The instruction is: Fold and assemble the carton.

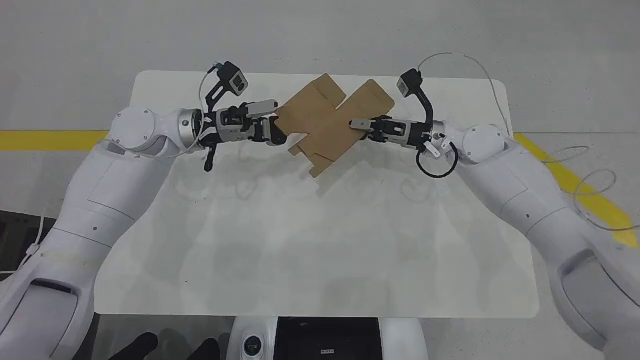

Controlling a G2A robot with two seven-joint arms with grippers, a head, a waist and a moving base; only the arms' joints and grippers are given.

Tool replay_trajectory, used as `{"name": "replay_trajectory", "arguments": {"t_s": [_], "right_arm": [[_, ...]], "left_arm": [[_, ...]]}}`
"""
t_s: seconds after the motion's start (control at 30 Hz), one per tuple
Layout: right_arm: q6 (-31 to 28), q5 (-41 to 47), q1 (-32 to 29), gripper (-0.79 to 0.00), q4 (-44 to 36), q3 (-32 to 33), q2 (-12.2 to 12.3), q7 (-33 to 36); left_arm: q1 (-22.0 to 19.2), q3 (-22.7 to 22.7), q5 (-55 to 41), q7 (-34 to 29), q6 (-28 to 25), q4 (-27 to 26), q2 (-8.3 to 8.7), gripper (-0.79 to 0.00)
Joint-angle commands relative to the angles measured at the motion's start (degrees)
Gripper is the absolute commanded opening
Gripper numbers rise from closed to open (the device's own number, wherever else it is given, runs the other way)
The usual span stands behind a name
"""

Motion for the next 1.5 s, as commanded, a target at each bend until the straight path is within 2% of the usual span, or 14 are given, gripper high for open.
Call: {"name": "replay_trajectory", "arguments": {"t_s": [0.0,0.4,1.0,1.07,1.13,1.17,1.2,1.33,1.37,1.4,1.47], "right_arm": [[0.3,-0.7,-0.2,-0.785,0.2,0.5,-0.2,-0.2],[1.6,-4.7,-1.4,-0.785,0.2,4.1,-0.8,-0.2],[2.9,-8.8,-2.9,-0.785,-0.9,8.7,-1.8,1.5],[3.1,-9.3,-3.0,-0.785,-0.9,9.1,-1.9,1.6],[3.2,-9.6,-3.2,-0.785,-0.9,9.5,-2.0,1.8],[3.2,-9.8,-3.2,-0.785,-0.9,9.7,-2.1,1.9],[3.2,-10.0,-3.3,-0.785,-0.9,10.0,-2.1,2.0],[3.4,-10.8,-3.5,-0.785,-0.9,10.8,-2.4,2.2],[3.5,-10.9,-3.6,-0.785,-0.9,11.0,-2.4,2.3],[3.6,-11.1,-3.6,-0.785,-0.9,11.2,-2.5,2.4],[3.7,-11.5,-3.8,-0.785,-0.9,11.6,-2.6,2.5]], "left_arm": [[0.4,-0.7,0.1,-0.1,0.5,-0.5,0.08,0.000],[2.0,-3.1,2.7,1.9,2.2,-1.8,-0.07,0.000],[0.5,-1.7,5.1,4.2,2.8,4.3,-2.44,0.000],[0.3,-1.7,5.3,4.0,2.9,4.7,-2.65,-0.071],[0.3,-1.6,5.4,3.6,2.9,5.2,-2.86,-0.108],[0.2,-1.6,5.4,3.5,3.0,5.4,-2.97,-0.188],[0.2,-1.5,5.6,3.4,3.1,5.7,-3.07,-0.234],[0.0,-1.1,7.1,3.3,3.3,6.6,-3.44,-0.265],[0.0,-1.0,7.4,3.3,3.2,6.9,-3.55,-0.305],[0.0,-0.9,7.8,3.4,3.3,7.3,-3.64,-0.388],[-0.2,-0.8,8.3,3.5,3.3,7.9,-3.84,-0.431]]}}
